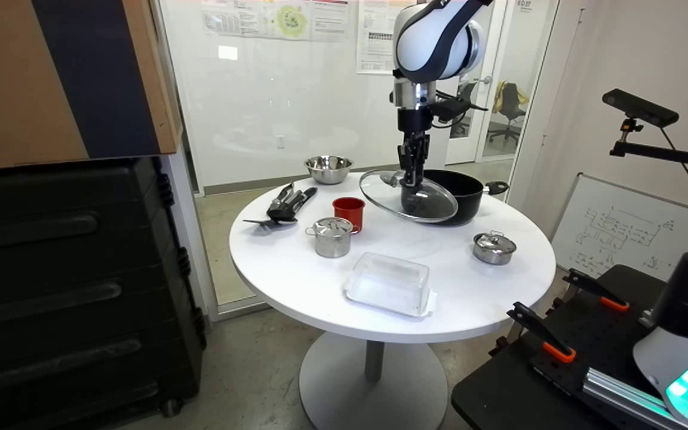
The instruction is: Remove the lid from the pot and put it on the table, pick up the lid and put it back on the pot
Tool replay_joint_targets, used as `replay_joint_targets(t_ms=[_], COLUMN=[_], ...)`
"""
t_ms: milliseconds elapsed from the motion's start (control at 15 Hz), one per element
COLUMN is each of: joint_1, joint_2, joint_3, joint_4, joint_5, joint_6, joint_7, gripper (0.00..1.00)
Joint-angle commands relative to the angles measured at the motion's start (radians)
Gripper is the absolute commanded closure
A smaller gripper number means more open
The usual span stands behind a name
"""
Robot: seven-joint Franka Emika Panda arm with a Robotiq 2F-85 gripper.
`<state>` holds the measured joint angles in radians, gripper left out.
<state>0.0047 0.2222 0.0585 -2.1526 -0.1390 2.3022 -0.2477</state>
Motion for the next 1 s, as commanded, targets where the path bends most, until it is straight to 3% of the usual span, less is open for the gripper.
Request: replay_joint_targets(t_ms=[0, 400, 933], joint_1=[-0.027, -0.088, -0.159], joint_2=[-0.048, 0.015, 0.200], joint_3=[-0.024, -0.091, -0.156], joint_4=[0.024, 0.169, 0.392], joint_5=[0.030, 0.035, 0.074], joint_6=[-0.048, -0.174, -0.256], joint_7=[-0.023, -0.003, 0.089], gripper=[0.75, 0.75, 0.75])
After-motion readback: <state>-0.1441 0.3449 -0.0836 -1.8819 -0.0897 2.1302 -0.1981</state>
